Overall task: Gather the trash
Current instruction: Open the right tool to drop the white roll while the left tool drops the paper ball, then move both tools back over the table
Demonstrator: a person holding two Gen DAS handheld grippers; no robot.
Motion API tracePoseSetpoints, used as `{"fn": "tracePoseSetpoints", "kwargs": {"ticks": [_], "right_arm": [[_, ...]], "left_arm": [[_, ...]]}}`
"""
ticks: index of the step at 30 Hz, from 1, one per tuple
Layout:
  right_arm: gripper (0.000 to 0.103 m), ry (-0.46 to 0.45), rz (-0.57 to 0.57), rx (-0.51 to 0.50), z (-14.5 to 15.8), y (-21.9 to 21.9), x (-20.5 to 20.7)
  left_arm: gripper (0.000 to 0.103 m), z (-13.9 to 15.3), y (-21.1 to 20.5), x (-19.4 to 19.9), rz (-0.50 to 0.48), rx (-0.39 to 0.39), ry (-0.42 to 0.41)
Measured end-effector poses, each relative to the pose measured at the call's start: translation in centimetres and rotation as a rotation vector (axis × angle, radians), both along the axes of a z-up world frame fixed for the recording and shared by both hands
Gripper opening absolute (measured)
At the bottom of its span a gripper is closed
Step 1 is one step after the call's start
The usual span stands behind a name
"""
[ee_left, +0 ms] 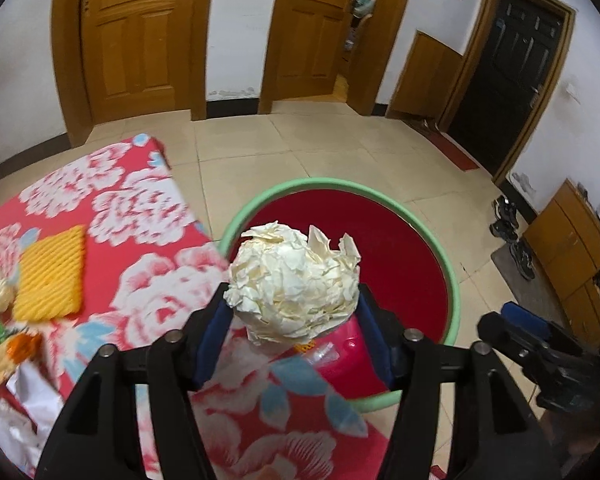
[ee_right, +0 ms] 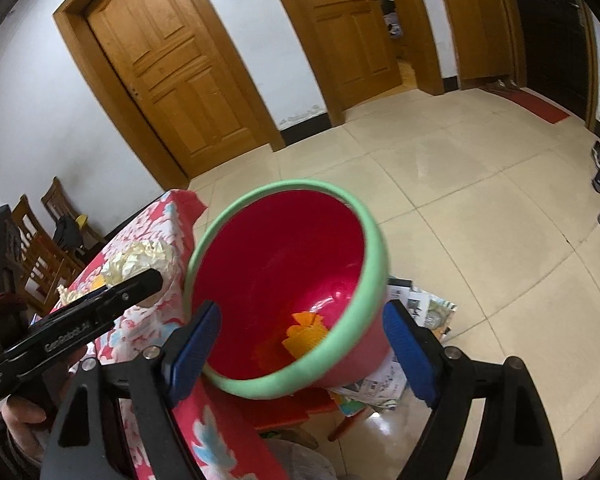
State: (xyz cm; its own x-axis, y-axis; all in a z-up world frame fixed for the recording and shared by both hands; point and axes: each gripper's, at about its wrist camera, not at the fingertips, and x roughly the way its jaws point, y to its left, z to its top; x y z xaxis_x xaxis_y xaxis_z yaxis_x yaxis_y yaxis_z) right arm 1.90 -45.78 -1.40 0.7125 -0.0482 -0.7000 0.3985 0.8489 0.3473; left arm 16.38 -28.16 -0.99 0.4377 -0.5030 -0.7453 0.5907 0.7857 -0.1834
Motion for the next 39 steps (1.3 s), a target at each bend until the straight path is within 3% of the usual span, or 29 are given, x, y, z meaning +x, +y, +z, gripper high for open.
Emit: {"fn": "tracePoseSetpoints", "kwargs": {"ticks": [3,5,16,28,39], "right_arm": [[0.085,0.006,-0.024,-0.001,-0.1,-0.6,-0.7],[0.085,0.007,-0.034,-0.001,-0.1,-0.9,-1.1],[0.085,0.000,-0.034,0.014,-0.1,-0.8,-1.5],[0.085,-0.020,0.006,0.033,0.7,1.2,-2.0],[0.085,-0.035,0.064,0.032,1.7,4.0,-1.9]], "left_arm": [[0.067,-0.5,-0.8,0.2,-0.004,0.009,0.011],[0.075,-0.7,-0.9,0.0,-0.001,0.010,-0.001],[0.075,0.6,0.7,-1.2,0.006,-0.006,-0.009],[0.075,2.3,5.8,-3.1,0.073,-0.055,-0.001],[0.075,3.5,12.4,-4.0,0.200,-0.057,-0.034]]}}
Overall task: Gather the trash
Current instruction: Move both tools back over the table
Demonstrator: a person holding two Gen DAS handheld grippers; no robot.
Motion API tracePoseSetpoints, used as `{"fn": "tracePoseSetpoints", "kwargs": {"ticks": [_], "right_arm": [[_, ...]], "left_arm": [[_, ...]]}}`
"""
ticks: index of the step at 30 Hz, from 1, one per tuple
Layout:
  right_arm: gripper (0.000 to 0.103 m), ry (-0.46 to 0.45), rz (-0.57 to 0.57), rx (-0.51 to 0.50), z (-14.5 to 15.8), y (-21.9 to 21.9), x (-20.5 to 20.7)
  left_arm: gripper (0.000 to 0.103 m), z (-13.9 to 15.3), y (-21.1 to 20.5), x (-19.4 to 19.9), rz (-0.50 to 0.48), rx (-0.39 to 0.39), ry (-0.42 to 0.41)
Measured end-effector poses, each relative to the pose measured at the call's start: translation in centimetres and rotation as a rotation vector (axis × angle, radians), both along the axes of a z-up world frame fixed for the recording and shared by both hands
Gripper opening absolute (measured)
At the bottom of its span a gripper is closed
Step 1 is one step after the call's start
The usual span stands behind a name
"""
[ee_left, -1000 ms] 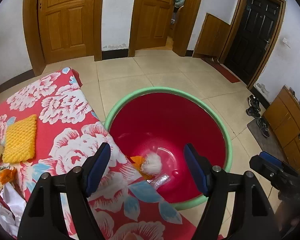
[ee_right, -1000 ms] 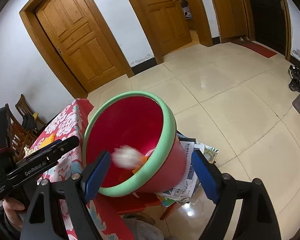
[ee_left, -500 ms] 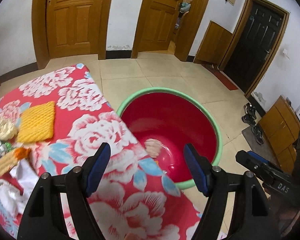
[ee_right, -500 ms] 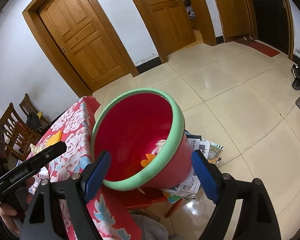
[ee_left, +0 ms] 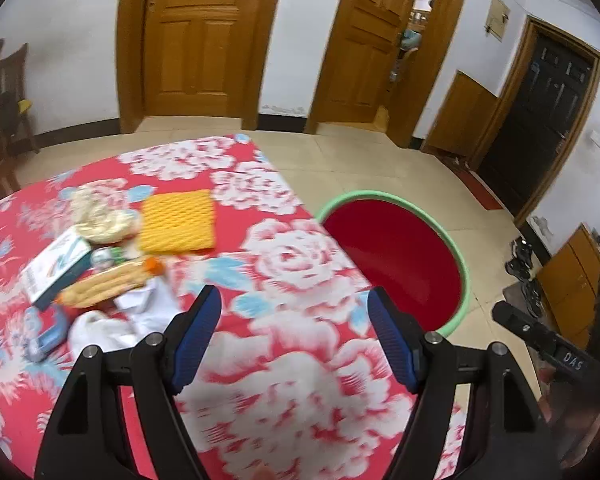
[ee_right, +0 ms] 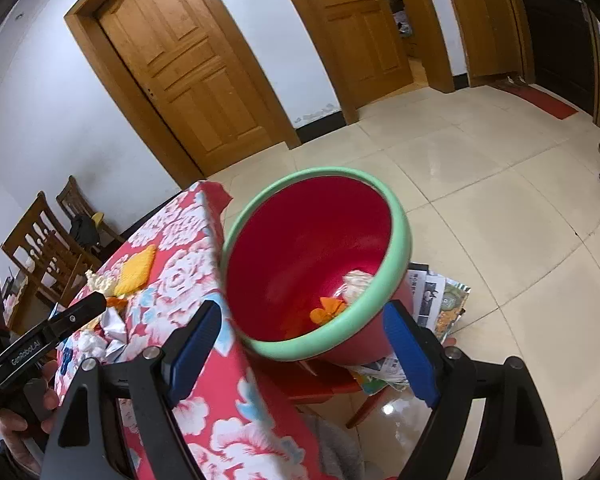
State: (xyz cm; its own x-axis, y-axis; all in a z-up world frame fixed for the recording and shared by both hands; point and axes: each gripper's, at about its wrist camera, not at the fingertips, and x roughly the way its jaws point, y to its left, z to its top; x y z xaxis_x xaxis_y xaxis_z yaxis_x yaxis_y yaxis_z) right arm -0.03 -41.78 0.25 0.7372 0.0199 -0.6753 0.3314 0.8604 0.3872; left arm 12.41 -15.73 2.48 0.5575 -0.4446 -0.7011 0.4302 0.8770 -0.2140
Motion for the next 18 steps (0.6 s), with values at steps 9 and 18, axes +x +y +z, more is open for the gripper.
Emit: {"fn": "tracePoseSetpoints", "kwargs": {"ticks": [9,18], "right_arm": [[0.085,0.001,0.047,-0.005,0.4,2.2,0.3],[0.085,0.011,0.083,-0.013,0.4,4.0,0.9]], "left_arm": [[0.075,-0.8,6.9,0.3,0.140,0.031,0.005],[0.075,-1.7,12.7,1.4,0.251,0.061,0.026]]}}
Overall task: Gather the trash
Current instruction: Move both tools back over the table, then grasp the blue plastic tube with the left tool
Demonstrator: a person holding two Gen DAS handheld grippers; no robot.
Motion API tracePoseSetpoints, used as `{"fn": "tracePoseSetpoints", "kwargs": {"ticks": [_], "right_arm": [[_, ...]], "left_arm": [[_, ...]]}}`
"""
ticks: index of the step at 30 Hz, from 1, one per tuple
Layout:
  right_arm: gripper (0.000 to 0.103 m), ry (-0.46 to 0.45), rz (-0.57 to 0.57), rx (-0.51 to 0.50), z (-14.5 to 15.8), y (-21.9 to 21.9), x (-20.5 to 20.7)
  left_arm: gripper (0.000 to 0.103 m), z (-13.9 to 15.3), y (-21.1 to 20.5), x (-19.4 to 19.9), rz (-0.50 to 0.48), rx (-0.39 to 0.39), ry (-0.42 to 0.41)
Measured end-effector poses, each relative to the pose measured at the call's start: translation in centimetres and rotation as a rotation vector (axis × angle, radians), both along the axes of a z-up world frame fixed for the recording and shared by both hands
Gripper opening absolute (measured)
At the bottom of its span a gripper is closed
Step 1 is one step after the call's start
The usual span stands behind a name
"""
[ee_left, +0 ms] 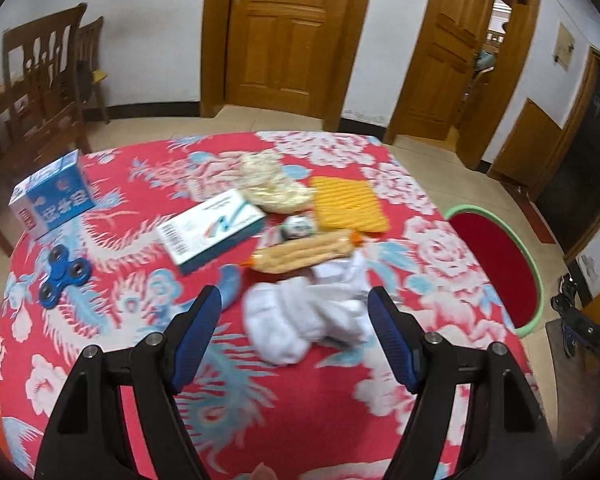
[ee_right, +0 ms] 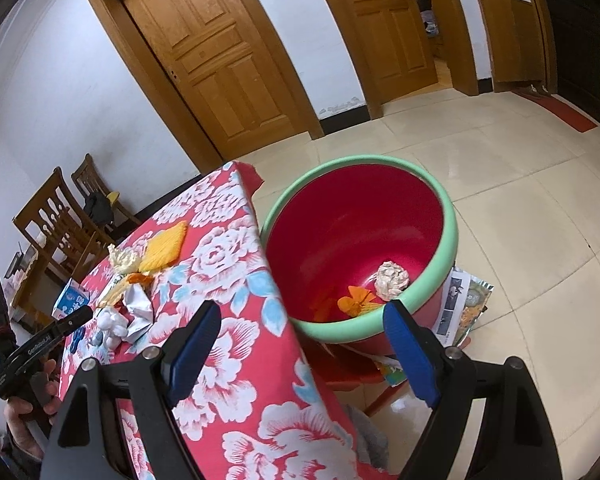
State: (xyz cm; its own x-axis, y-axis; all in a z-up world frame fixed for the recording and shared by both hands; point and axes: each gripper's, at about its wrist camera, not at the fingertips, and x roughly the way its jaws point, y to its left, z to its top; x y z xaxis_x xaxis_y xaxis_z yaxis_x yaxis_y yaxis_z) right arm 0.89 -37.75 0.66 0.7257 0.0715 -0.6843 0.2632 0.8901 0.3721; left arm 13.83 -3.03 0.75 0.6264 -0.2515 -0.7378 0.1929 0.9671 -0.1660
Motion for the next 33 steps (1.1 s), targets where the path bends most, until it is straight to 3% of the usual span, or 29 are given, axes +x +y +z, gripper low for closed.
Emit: {"fn": "tracePoseSetpoints", "kwargs": {"ticks": [15,21,25,29,33], "right_arm": [[0.085,0.030,0.044,-0.028,0.0,2.3,1.2],[0.085,0.040,0.072,-0.042,0.0,3.5,1.8],[0.085,0.049,0.095,-0.057,0.1,4.3,2.3],[0.085,0.059,0.124,-0.065,0.0,5.3,3.0],[0.085,0.065,0.166,-0.067,-0.1,6.9,4.0]], "left_arm": [[0.075,-3.5,4.3,2.6,0.076,0.104,0.061],[0.056,-5.0,4.6,3.3,0.059,0.084,0.128],[0.048,-5.0,4.4,3.0,0.057,0.083,0.117],[0.028,-5.0,4.4,2.6,0.040,0.095,0.106],[0.023,-5.0,4.7,2.0,0.023,0.074,0.097]]}}
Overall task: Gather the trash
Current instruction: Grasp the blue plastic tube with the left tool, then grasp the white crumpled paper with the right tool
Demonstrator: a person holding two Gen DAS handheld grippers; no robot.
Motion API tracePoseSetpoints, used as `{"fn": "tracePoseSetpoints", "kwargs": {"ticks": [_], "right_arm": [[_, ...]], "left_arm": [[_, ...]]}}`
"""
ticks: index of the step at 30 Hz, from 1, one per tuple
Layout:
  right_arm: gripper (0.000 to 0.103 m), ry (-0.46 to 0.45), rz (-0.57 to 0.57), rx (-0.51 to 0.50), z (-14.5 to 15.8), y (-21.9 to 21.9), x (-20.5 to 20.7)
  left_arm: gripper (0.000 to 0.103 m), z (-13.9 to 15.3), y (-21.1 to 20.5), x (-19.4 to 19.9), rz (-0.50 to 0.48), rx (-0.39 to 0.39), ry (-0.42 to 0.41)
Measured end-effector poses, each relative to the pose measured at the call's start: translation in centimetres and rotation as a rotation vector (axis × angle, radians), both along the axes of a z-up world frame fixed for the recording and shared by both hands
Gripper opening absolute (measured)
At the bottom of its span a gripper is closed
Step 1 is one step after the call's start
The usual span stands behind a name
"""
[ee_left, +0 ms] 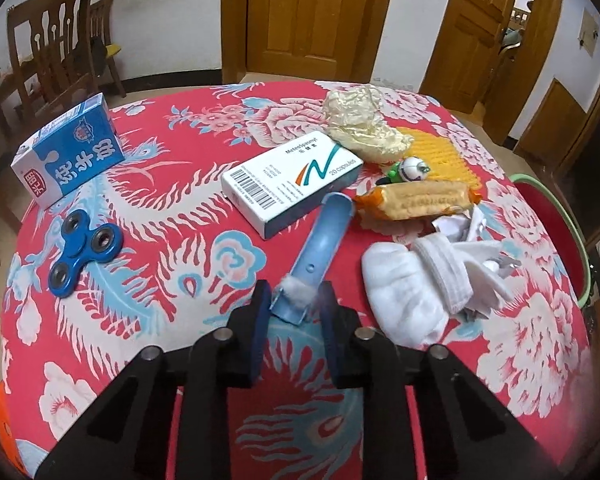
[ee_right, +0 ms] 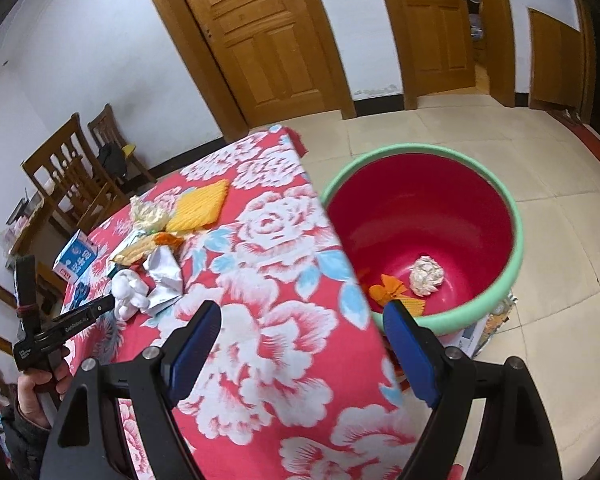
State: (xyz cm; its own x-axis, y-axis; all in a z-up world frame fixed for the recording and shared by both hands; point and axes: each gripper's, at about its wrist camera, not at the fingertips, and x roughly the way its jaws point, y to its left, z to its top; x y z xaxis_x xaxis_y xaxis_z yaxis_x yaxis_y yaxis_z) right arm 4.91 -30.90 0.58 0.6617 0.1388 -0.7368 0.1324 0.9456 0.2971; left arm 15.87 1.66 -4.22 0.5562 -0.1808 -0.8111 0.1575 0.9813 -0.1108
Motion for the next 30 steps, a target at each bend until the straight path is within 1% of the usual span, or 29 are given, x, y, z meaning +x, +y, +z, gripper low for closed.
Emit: {"fn": "tracePoseSetpoints", "kwargs": {"ticks": [7,11,15,18,21,23,24,26,28,29,30], "right_arm": [[0.085,0.018,0.082,-0.019,-0.3,3.7,1.8],[0.085,0.034,0.114,-0.030,-0.8,5.6,3.1],[0.085,0.062,0.140,-0.041,-1.5,7.5,4.6],[0.075,0.085,0.155,-0.039,-2.1,8.7,5.8],[0.073,0.100,0.170,-0.051,-2.6,10.0,6.9],[0.065,0.112,0.184,-0.062,-3.1,10.9,7.6],[0.062,0.116,0.189,-0.061,-3.3,11.3,8.0],[0.048,0.126,0.202,-0.053,-3.7,11.9,8.6],[0.043,0.117,0.201,-0.060,-3.9,12.4,8.9],[0.037,0.114,0.206,-0.062,-3.9,12.6,9.0],[0.034,0.114,0.215,-0.053,-4.0,12.9,9.2]], "left_arm": [[0.022,0.8,0.5,-1.2,-0.003,-0.057,-0.036],[0.022,1.5,1.5,-2.0,0.024,-0.109,-0.064],[0.022,1.9,2.5,-2.4,0.048,-0.161,-0.073],[0.022,2.1,3.1,-2.5,0.059,-0.199,-0.078],[0.022,2.1,3.4,-2.4,0.060,-0.233,-0.085],[0.022,1.9,3.6,-2.3,0.056,-0.257,-0.085],[0.022,1.8,3.7,-2.3,0.053,-0.271,-0.083],[0.022,1.7,3.9,-2.2,0.047,-0.287,-0.080],[0.022,1.4,4.0,-2.0,0.040,-0.300,-0.076],[0.022,1.3,4.0,-2.0,0.034,-0.308,-0.073],[0.022,1.2,4.0,-1.9,0.030,-0.313,-0.071]]}}
